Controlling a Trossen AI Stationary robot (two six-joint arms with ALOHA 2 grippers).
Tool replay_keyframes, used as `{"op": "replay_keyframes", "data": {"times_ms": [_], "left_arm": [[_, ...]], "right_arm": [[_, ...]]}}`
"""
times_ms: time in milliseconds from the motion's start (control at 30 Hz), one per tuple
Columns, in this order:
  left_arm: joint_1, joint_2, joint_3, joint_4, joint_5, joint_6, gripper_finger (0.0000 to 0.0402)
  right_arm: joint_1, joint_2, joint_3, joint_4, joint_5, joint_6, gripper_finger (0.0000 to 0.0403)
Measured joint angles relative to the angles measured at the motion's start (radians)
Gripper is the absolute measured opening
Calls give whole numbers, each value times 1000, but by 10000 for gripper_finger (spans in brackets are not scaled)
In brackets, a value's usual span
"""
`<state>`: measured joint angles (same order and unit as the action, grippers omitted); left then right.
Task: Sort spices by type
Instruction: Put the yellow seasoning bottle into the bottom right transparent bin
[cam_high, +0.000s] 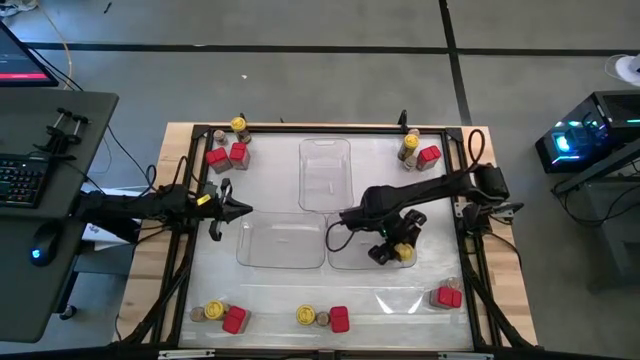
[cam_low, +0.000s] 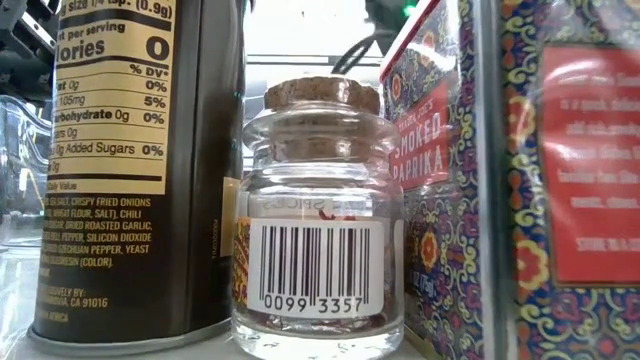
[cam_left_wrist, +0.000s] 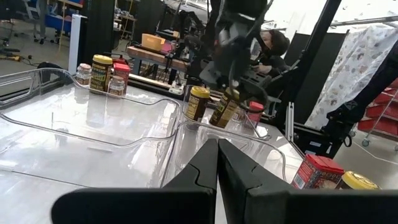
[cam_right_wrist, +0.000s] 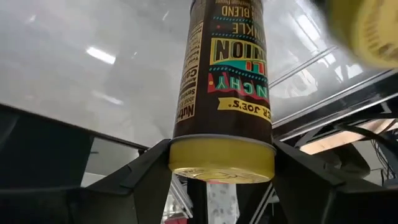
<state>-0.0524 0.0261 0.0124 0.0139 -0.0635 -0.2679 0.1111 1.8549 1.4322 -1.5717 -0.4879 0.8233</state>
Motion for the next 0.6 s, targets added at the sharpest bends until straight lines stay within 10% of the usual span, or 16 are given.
{"op": "replay_keyframes", "data": {"times_ms": [600], "left_arm": [[0,0,0,0,0,0,0]], "right_arm": [[-52,0,-74,41,-43,-98,241]]}}
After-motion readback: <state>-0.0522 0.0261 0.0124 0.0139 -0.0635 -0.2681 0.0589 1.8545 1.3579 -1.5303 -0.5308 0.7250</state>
